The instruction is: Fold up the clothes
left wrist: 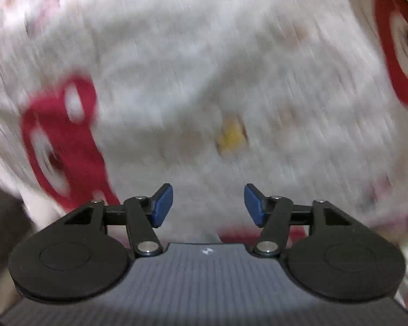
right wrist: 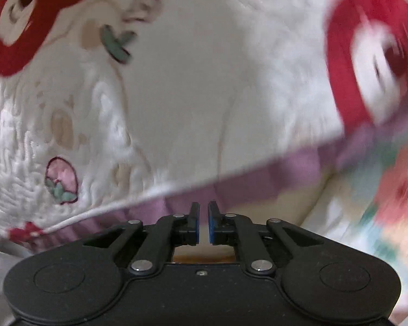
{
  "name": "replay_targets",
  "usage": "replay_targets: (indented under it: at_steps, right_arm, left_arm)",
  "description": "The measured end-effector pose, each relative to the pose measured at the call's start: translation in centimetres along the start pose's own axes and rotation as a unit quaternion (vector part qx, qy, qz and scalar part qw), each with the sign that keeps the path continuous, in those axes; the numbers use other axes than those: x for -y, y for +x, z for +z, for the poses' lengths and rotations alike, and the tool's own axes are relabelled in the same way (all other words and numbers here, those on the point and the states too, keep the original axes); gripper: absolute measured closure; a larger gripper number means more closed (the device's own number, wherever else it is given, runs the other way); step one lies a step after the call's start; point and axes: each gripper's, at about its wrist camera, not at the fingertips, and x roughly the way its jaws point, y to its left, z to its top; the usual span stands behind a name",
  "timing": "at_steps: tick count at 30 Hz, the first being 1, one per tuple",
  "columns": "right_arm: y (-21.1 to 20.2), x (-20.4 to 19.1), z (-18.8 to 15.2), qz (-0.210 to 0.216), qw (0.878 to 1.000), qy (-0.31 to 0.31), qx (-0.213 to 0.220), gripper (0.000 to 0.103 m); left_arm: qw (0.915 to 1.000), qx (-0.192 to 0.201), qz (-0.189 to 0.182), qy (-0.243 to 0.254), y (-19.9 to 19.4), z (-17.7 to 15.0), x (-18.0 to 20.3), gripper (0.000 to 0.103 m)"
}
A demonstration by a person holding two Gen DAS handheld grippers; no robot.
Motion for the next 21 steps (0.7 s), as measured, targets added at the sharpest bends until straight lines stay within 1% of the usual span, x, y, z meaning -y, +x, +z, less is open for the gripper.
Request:
replay_targets:
  at_steps: [1, 3, 4, 5, 7, 9, 10, 11, 13, 15, 19, 21]
  right_arm:
    - [0.1, 0.5, -1.1, 0.012, 1.000, 0.002, -0.017, 0.089]
    - [0.2, 1.6, -3.4, 0.036, 0.998, 0.006, -0.051, 0.078]
    - [0.3, 2.1, -4.6, 0.048, 0.996, 0.009, -0.069, 0.078]
    - [0.3, 2.6, -5.7, 0.060, 0.994, 0.010, -0.086, 0.077]
    - [-0.4, 3.1, -7.8, 0.079, 0.990, -0.005, -0.117, 0.074]
    - [-1.5, 3.6, -9.4, 0.097, 0.986, -0.012, -0.134, 0.066]
    - [-2.1, 3.9, -10.1, 0.105, 0.984, -0.015, -0.142, 0.063]
    - [-2.8, 4.4, -10.8, 0.106, 0.983, -0.014, -0.147, 0.060]
    - [-4.2, 5.3, -12.0, 0.108, 0.982, -0.012, -0.157, 0.060]
    - [-5.3, 6.1, -13.0, 0.106, 0.981, -0.016, -0.162, 0.059]
    - [-6.2, 5.8, -14.8, 0.109, 0.975, -0.054, -0.187, 0.059]
    - [-6.8, 4.7, -15.4, 0.112, 0.970, -0.091, -0.197, 0.059]
  left_arm:
    - [0.9999, -0.015, -0.005, -0.003, 0.6, -1.1, -0.1, 0.042]
    - [0.9988, -0.046, -0.015, -0.009, 1.9, -3.2, -0.4, 0.042]
    - [0.9978, -0.062, -0.020, -0.012, 2.5, -4.3, -0.6, 0.042]
    - [0.9957, -0.090, -0.021, -0.010, 2.5, -6.6, -1.1, 0.042]
    - [0.9918, -0.116, -0.038, -0.038, 1.6, -9.5, -2.5, 0.042]
    - [0.9862, -0.142, -0.054, -0.066, 0.7, -12.3, -3.8, 0.042]
    - [0.9833, -0.145, -0.067, -0.087, -0.1, -13.1, -4.5, 0.042]
    - [0.9813, -0.151, -0.070, -0.097, -0.7, -13.7, -4.9, 0.042]
    - [0.9769, -0.162, -0.076, -0.117, -2.1, -15.0, -5.6, 0.042]
    - [0.9783, -0.177, -0.053, -0.093, -3.0, -16.1, -5.0, 0.042]
    - [0.9854, -0.148, -0.043, -0.072, -4.8, -18.4, -4.0, 0.041]
    - [0.9884, -0.133, -0.038, -0.062, -5.6, -19.5, -3.5, 0.041]
